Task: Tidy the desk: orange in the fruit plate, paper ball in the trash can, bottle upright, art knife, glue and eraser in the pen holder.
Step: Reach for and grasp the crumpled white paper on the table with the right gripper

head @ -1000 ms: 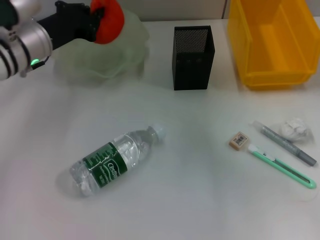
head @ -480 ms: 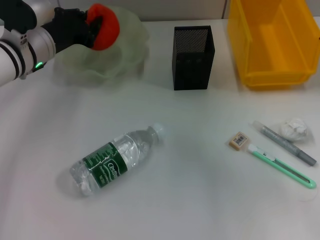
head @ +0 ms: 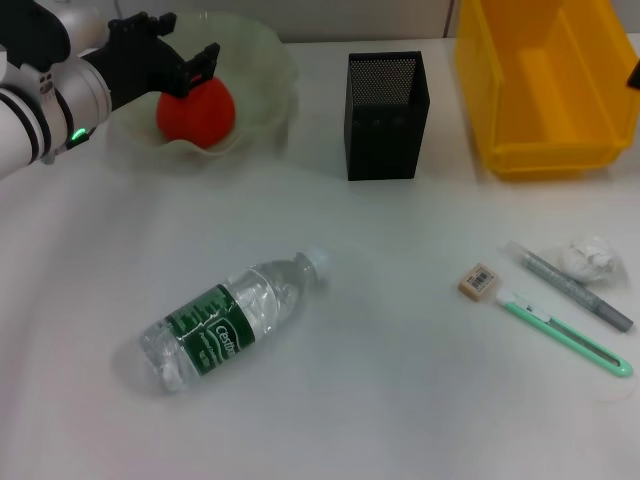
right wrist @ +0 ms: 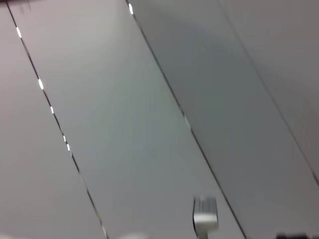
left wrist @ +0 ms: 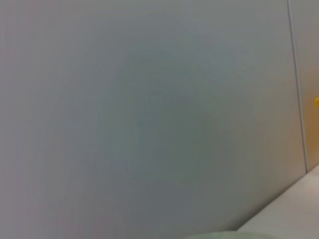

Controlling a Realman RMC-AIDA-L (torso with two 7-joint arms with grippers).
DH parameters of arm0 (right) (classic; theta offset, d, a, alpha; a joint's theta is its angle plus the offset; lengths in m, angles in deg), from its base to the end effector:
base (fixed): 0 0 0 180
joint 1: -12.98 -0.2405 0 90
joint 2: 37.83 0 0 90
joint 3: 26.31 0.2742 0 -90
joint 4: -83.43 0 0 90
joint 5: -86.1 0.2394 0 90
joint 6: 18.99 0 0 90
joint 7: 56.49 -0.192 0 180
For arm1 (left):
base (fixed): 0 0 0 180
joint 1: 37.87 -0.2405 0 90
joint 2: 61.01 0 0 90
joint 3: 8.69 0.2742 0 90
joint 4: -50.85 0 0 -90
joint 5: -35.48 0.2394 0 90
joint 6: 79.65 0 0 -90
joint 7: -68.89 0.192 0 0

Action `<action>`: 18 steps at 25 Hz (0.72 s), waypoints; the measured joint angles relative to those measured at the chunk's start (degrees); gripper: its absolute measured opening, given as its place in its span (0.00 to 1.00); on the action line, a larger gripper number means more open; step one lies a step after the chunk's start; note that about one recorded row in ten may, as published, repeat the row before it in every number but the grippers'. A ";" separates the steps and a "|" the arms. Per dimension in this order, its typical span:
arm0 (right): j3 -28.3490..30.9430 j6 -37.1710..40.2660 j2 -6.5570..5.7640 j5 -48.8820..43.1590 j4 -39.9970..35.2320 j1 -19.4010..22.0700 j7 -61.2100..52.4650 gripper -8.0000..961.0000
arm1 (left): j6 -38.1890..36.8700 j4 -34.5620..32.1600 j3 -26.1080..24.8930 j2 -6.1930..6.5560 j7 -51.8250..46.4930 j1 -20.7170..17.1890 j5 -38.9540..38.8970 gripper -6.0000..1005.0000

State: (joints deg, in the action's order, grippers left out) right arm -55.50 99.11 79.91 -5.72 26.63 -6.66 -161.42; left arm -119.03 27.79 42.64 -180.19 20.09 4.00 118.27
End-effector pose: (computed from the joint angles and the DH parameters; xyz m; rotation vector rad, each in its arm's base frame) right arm 0.2411 0.3060 0.0938 -2.5740 0.7097 1.3408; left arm -0.2729 0.5200 -0.0561 -2.1487 -0.3713 -0.3480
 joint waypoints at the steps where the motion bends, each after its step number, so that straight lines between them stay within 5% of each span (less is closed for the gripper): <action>1: 0.00 0.00 0.00 0.00 0.00 0.00 0.00 0.67 | 0.00 0.00 0.00 0.00 0.00 0.00 0.00 0.46; 5: -0.11 0.01 1.50 -4.50 -14.87 0.09 -8.35 0.67 | -0.12 0.43 0.00 0.00 0.02 -0.15 -1.87 0.58; 11: -2.07 -0.58 1.78 -18.15 -36.01 -0.06 -22.06 0.67 | -0.06 0.59 0.00 0.00 0.02 -0.09 -2.57 0.73; 18: -5.22 -2.77 1.87 -38.09 -44.29 -0.86 -27.53 0.67 | -0.06 0.66 0.00 0.00 -0.23 0.26 -2.59 0.75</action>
State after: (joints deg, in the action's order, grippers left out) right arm -60.72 96.34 81.78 -43.81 -17.65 -7.52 -188.95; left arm -119.09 28.44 42.64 -180.19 19.87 4.26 115.68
